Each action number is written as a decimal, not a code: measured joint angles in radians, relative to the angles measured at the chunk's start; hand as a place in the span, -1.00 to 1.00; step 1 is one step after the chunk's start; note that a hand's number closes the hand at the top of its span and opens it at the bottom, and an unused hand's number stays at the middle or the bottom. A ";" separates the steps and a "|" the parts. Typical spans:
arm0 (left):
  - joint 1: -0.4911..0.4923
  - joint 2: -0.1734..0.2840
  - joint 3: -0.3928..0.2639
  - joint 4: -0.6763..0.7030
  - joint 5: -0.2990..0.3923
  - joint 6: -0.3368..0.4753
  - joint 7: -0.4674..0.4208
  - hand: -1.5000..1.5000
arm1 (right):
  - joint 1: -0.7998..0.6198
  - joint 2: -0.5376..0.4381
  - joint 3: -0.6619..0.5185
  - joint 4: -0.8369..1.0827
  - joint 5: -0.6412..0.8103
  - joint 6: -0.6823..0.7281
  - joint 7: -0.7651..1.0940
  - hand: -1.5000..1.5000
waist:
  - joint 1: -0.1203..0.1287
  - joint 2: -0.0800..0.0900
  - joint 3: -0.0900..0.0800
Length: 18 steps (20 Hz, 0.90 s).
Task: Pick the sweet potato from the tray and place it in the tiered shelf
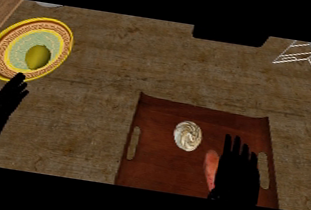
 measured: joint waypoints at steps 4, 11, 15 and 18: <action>0.013 -0.013 0.019 -0.043 -0.019 -0.006 0.027 0.00 | -0.018 -0.005 -0.046 0.038 0.012 0.002 -0.033 -1.00 | 0.002 0.000 0.000; 0.016 -0.042 0.067 -0.026 -0.054 -0.050 0.022 0.00 | -0.018 0.018 -0.079 0.114 0.034 -0.034 -0.064 -1.00 | 0.002 0.000 0.000; 0.013 -0.065 0.081 -0.041 -0.084 -0.050 0.045 0.00 | -0.008 0.031 -0.094 0.128 0.023 -0.046 -0.069 1.00 | 0.001 -0.002 -0.001; 0.007 -0.082 0.096 -0.004 -0.099 -0.075 0.016 0.00 | 0.018 0.009 -0.103 0.116 0.008 -0.070 -0.110 1.00 | 0.001 -0.006 -0.004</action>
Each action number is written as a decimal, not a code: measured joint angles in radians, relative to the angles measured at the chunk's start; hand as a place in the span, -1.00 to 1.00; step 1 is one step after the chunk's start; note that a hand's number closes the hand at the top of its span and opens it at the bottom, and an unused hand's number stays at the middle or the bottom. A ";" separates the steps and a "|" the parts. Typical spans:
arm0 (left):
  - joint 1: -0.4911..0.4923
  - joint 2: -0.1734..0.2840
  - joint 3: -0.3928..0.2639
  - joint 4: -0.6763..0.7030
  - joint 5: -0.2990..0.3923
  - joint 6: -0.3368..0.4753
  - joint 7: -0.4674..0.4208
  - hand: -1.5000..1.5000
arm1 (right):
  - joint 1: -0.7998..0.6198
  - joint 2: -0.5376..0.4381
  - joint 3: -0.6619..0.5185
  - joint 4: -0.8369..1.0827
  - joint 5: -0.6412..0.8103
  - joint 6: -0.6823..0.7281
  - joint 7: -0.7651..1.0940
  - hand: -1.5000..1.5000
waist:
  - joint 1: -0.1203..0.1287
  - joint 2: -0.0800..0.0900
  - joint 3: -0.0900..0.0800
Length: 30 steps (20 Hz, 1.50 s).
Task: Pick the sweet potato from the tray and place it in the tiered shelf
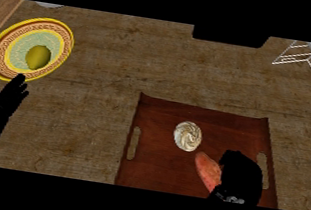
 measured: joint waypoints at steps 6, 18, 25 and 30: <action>-0.002 -0.012 0.030 -0.030 -0.022 -0.018 0.035 0.00 | -0.029 -0.020 -0.004 0.033 0.021 -0.020 -0.025 1.00 | 0.001 -0.003 -0.003; -0.027 -0.047 0.043 -0.027 -0.063 -0.029 0.045 0.00 | -0.220 -0.010 -0.163 0.031 0.083 -0.088 0.052 1.00 | 0.012 0.011 0.004; -0.052 -0.057 0.034 -0.020 -0.069 -0.029 0.052 0.00 | -0.564 -0.064 -0.482 0.229 0.072 -0.186 0.120 1.00 | 0.033 0.019 0.005; -0.024 -0.046 0.047 -0.038 -0.061 -0.045 0.053 0.00 | -0.748 -0.089 -0.586 0.299 0.079 -0.236 0.149 1.00 | 0.028 0.012 0.004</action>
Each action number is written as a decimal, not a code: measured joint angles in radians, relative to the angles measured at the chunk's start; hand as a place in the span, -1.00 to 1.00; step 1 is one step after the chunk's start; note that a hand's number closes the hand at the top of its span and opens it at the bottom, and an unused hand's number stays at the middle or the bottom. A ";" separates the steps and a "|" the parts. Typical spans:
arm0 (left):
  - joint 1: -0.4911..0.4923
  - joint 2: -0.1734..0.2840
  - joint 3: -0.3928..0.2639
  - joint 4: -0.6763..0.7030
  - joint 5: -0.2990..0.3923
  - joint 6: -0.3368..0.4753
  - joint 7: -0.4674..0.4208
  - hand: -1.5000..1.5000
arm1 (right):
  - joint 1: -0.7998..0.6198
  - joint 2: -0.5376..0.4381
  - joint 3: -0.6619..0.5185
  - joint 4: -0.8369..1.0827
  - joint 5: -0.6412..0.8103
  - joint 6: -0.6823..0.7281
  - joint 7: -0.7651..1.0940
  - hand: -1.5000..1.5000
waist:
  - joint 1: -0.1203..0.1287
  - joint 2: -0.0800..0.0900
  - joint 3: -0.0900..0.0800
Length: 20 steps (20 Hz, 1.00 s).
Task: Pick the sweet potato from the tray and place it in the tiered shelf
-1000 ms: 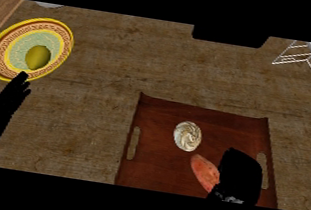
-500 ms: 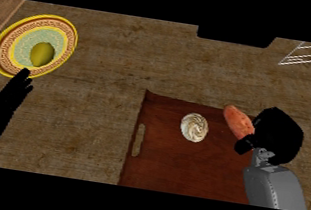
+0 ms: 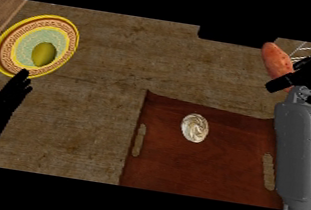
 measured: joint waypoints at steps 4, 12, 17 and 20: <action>-0.004 0.004 0.010 0.004 0.003 -0.007 0.007 0.00 | -0.077 0.015 -0.039 -0.048 0.006 -0.041 0.019 1.00 | -0.013 -0.005 0.000; 0.003 -0.007 0.021 -0.004 -0.007 -0.005 0.012 0.00 | -0.220 0.014 -0.049 -0.147 0.089 -0.047 0.054 1.00 | -0.023 -0.008 -0.001; -0.010 -0.020 0.029 0.018 -0.016 -0.003 0.001 0.00 | -0.332 -0.049 -0.083 -0.130 0.124 -0.022 0.050 1.00 | -0.025 -0.008 -0.001; 0.007 -0.029 0.022 0.013 -0.027 -0.005 -0.007 0.00 | -0.375 -0.084 -0.088 -0.094 0.171 -0.007 0.049 1.00 | -0.023 -0.008 -0.001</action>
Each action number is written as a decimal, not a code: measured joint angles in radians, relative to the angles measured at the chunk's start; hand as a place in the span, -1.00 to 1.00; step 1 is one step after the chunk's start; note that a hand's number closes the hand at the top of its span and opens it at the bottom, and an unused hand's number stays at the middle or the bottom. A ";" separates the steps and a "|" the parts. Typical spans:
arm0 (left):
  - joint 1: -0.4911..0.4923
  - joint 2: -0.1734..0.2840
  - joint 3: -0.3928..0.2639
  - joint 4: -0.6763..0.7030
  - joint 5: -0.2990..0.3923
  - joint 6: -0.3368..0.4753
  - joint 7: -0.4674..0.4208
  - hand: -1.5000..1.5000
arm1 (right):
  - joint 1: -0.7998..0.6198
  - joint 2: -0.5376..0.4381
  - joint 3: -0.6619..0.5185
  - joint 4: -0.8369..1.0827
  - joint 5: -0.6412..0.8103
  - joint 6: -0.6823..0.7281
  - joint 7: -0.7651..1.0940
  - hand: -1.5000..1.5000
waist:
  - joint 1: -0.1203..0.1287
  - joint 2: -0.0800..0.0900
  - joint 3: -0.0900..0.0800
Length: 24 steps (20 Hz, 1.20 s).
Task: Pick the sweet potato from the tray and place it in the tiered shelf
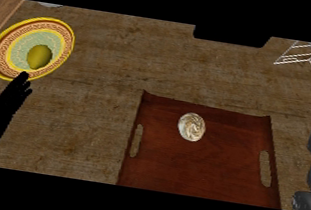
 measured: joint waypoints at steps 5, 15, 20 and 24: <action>0.038 -0.009 -0.001 -0.008 -0.009 -0.007 -0.027 0.00 | -0.055 -0.065 -0.020 0.058 0.064 0.071 -0.017 1.00 | 0.000 -0.001 0.000; 0.018 -0.012 0.011 -0.008 -0.015 -0.015 -0.010 0.00 | -0.126 -0.202 -0.103 0.221 0.092 0.128 -0.073 1.00 | 0.001 0.002 0.000; 0.001 -0.014 0.018 -0.004 -0.020 -0.017 0.001 0.00 | -0.119 -0.275 -0.137 0.343 0.105 0.095 -0.094 1.00 | 0.004 0.004 0.000; 0.000 -0.016 0.023 -0.032 -0.018 -0.018 0.030 0.00 | -0.107 -0.329 -0.161 0.406 0.092 0.066 -0.110 1.00 | 0.004 0.004 0.001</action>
